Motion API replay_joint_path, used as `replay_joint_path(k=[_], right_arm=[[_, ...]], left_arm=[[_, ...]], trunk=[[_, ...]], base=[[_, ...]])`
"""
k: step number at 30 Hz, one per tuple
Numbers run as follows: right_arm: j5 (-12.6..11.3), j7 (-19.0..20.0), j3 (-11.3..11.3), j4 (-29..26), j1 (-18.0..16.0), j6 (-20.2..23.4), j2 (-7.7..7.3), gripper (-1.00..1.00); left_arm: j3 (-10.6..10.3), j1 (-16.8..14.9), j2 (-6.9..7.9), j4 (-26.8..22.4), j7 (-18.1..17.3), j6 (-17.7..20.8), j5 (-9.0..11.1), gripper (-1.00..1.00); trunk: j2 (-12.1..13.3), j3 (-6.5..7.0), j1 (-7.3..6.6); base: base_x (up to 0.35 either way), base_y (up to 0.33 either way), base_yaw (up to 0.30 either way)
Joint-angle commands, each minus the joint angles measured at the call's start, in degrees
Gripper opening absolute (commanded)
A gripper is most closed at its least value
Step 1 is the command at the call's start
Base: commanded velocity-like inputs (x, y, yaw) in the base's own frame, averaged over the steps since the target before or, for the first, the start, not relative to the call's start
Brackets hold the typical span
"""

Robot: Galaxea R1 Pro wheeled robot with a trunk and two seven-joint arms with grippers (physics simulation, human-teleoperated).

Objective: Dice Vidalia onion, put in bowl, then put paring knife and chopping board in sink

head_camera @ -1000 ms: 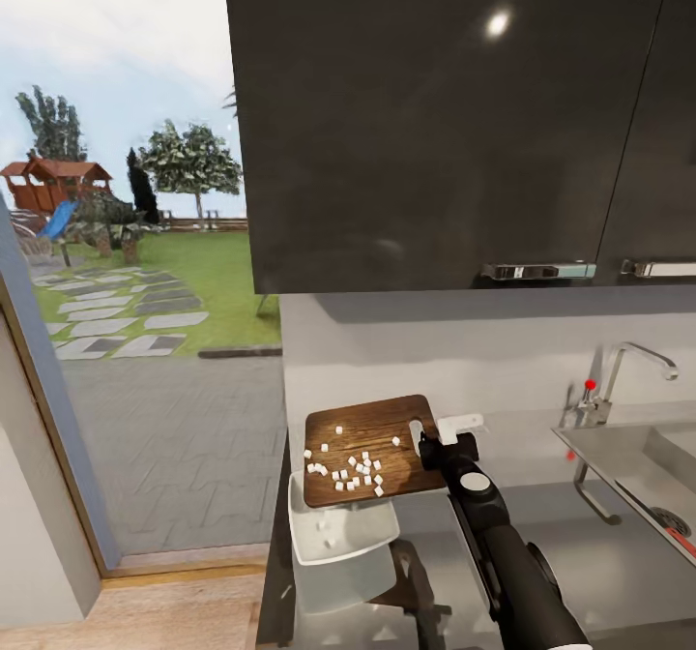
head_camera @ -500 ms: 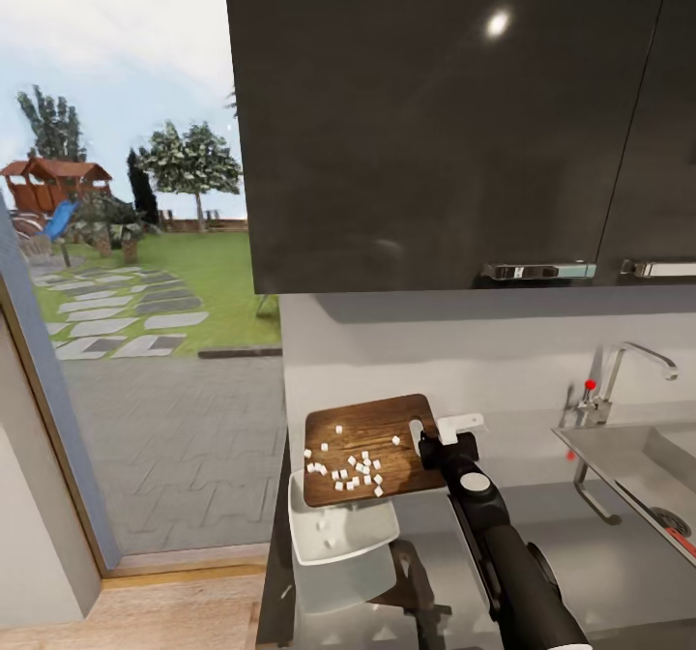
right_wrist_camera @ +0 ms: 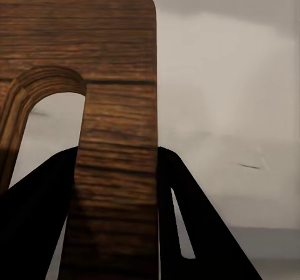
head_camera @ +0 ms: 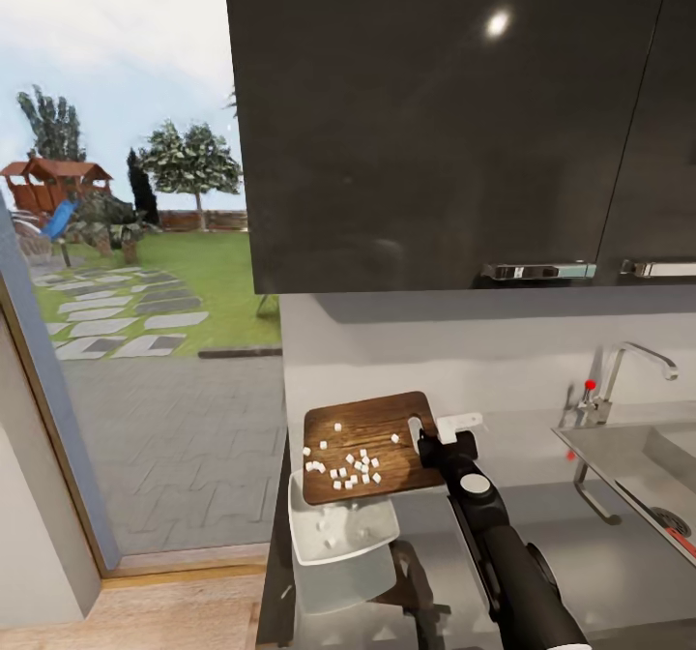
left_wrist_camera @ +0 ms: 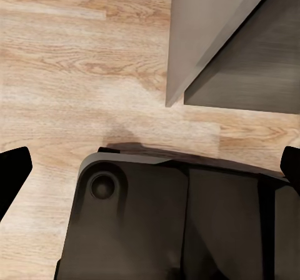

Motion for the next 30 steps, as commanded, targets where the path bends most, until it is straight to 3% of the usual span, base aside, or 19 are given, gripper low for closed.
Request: replay_joint_path(k=[1,30], right_arm=[[0.33,-0.20,0.11,0.12,-0.01,0.14,-0.01,-1.00],[0.33,-0.20,0.07,1.69,-0.01,-1.92,-0.40,-1.00]], left_arm=[[-0.15,0.03,0.01,-0.05,0.21,-0.12,0.52,1.00],[-0.15,0.03,0.01,0.04,0.21,-0.12,0.52,1.00]], trunk=[[-0.03,-0.01,0.02],[-0.03,-0.01,0.02]], base=[[0.000,0.000,0.000],[0.000,0.000,0.000]])
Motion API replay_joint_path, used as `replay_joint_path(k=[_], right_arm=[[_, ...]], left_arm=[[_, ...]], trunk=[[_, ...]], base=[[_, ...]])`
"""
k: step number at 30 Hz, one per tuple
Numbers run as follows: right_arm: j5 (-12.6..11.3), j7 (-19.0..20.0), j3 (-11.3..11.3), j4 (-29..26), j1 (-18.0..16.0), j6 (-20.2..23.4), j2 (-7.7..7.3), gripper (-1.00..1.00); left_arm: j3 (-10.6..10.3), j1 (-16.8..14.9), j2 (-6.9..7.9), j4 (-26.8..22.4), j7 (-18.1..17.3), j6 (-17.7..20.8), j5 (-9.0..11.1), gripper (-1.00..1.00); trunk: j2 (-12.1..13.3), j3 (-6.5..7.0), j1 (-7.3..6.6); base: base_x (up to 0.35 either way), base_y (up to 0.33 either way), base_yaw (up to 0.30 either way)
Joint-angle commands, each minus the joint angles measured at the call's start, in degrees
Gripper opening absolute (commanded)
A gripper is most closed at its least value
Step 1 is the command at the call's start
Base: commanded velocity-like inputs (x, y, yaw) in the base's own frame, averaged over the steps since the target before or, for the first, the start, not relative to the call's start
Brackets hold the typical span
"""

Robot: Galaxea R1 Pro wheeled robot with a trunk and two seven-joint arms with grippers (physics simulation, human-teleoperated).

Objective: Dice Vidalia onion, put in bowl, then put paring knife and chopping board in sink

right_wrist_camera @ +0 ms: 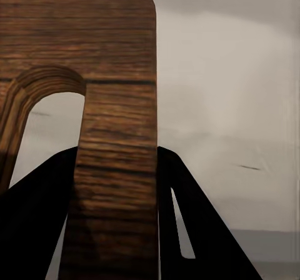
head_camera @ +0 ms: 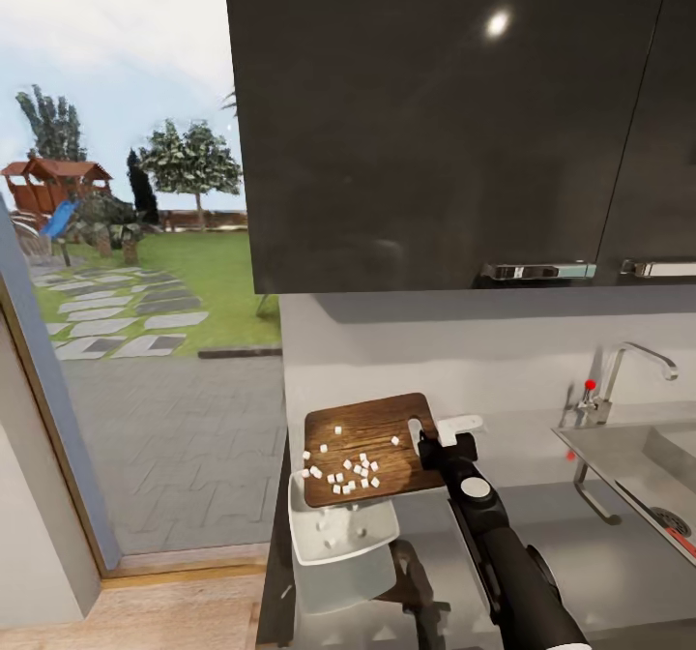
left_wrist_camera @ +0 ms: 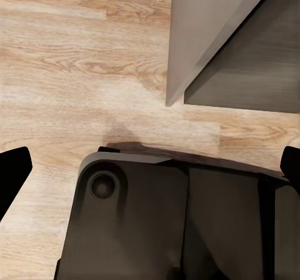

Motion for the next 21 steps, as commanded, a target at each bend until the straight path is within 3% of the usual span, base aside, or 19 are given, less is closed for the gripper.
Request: replay_joint_path(k=[1,21], right_arm=[[0.31,-0.20,0.13,-0.05,-0.01,0.37,-0.09,-1.00],[0.31,-0.28,0.10,-0.05,-0.01,-0.42,-0.40,-1.00]], left_arm=[[-0.15,0.03,0.02,-0.05,0.21,-0.12,0.52,1.00],[-0.15,0.03,-0.07,0.39,0.21,-0.12,0.52,1.00]], trunk=[[-0.03,-0.01,0.02],[-0.03,-0.01,0.02]], base=[[0.000,0.000,0.000],[0.000,0.000,0.000]])
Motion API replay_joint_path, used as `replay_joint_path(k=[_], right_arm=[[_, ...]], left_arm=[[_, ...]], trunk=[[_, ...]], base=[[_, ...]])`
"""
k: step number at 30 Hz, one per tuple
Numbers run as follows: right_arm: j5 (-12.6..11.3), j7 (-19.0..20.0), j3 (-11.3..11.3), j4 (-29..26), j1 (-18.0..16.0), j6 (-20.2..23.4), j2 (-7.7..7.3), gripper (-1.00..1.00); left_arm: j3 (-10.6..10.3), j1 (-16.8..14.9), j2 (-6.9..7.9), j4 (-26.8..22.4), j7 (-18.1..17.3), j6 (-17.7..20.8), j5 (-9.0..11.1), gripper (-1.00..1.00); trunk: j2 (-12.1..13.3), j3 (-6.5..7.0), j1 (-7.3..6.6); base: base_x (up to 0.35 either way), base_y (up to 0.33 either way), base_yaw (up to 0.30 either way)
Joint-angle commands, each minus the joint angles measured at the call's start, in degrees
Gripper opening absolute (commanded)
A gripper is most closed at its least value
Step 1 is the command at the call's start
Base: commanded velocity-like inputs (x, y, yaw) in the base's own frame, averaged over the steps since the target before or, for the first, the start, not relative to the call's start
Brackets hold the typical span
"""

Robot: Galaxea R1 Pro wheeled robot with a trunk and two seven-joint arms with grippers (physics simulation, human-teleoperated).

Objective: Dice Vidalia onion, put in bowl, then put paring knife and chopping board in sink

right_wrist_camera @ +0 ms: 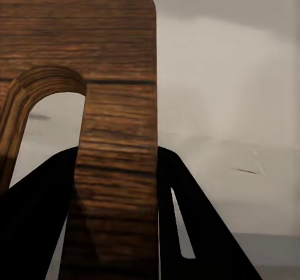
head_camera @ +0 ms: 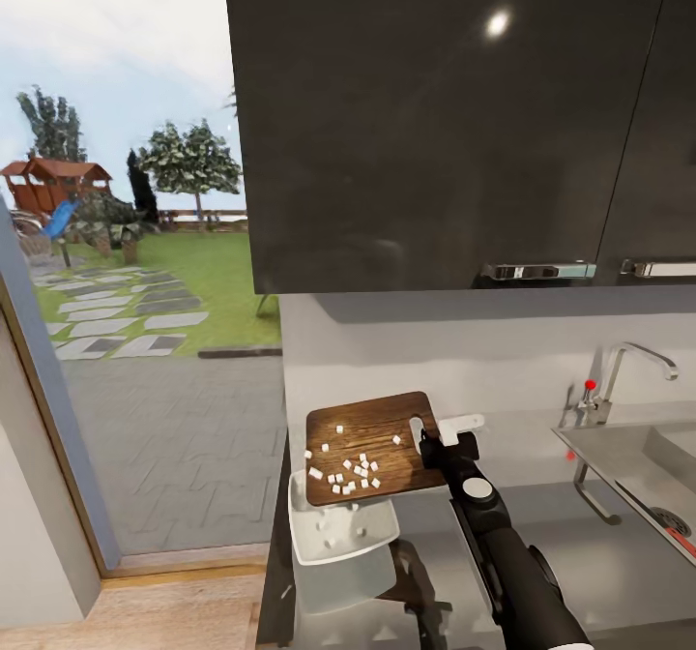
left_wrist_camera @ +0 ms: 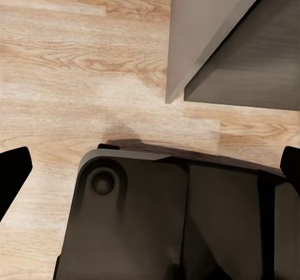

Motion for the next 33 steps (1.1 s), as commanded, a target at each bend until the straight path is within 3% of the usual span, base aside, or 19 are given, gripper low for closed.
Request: replay_joint_path(k=[1,27,33], right_arm=[[0.40,-0.21,0.11,-0.05,-0.01,0.39,-0.01,-1.00],[0.40,-0.21,0.17,-0.05,-0.01,0.30,-0.01,-1.00],[0.40,-0.21,0.12,0.38,-0.01,-1.54,-0.01,-1.00]], left_arm=[[-0.15,0.03,0.01,-0.05,0.21,-0.12,0.51,1.00],[-0.15,0.03,0.01,0.02,0.21,-0.12,0.51,1.00],[-0.15,0.03,0.01,0.03,0.21,-0.12,0.51,1.00]], trunk=[[-0.03,-0.01,0.02],[-0.03,-0.01,0.02],[-0.03,-0.01,0.02]], base=[[0.000,0.000,0.000],[0.000,0.000,0.000],[0.000,0.000,0.000]])
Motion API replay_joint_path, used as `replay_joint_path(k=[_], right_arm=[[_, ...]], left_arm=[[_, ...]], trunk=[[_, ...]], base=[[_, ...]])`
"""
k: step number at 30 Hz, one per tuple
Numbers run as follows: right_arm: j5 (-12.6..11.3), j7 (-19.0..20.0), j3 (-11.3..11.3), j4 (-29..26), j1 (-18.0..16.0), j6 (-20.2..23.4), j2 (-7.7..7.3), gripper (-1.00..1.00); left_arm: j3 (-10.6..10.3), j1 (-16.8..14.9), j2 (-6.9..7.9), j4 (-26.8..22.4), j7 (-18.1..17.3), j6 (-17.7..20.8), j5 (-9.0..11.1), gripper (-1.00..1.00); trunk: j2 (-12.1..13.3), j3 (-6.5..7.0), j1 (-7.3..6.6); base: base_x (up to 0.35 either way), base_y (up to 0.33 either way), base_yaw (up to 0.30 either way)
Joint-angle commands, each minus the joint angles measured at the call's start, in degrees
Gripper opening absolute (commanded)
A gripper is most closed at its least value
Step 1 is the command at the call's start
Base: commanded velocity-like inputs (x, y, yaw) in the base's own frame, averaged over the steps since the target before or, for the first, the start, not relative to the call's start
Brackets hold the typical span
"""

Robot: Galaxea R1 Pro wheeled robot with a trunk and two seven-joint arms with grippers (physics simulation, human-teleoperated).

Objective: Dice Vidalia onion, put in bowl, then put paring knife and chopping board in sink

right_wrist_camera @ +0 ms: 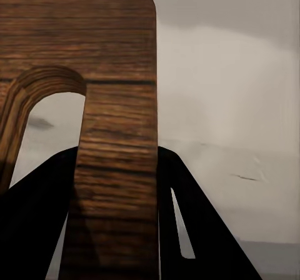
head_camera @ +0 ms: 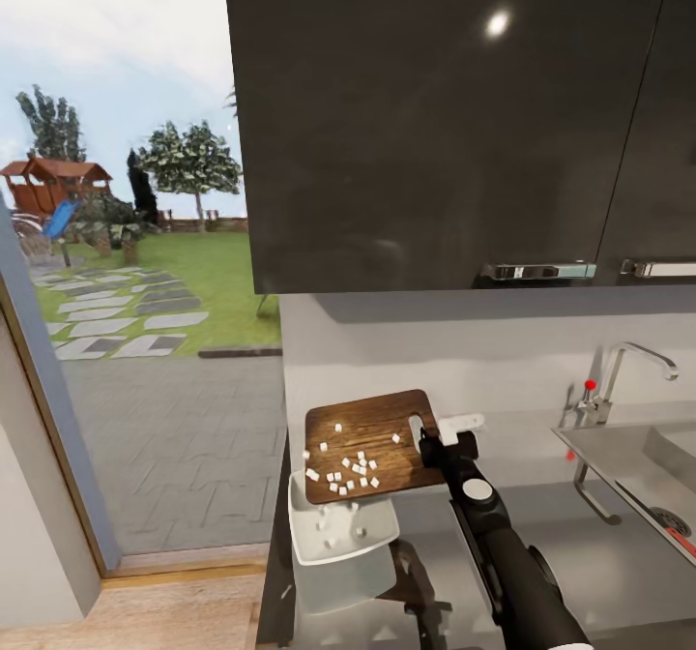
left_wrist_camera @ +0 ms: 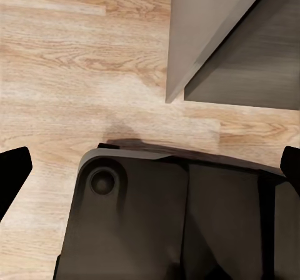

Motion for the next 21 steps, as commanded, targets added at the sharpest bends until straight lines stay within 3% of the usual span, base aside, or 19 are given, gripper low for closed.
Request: replay_joint_path(k=[1,21], right_arm=[[0.46,-0.22,0.10,0.22,-0.01,0.19,-0.01,-1.00],[0.55,-0.22,0.07,0.92,-0.01,-0.24,-0.01,-1.00]], left_arm=[[-0.15,0.03,0.01,-0.04,0.21,-0.12,0.51,1.00],[-0.15,0.03,0.01,-0.04,0.21,-0.12,0.51,1.00]], trunk=[[-0.03,0.00,0.02],[-0.03,0.00,0.02]], base=[[0.000,0.000,0.000],[0.000,0.000,0.000]])
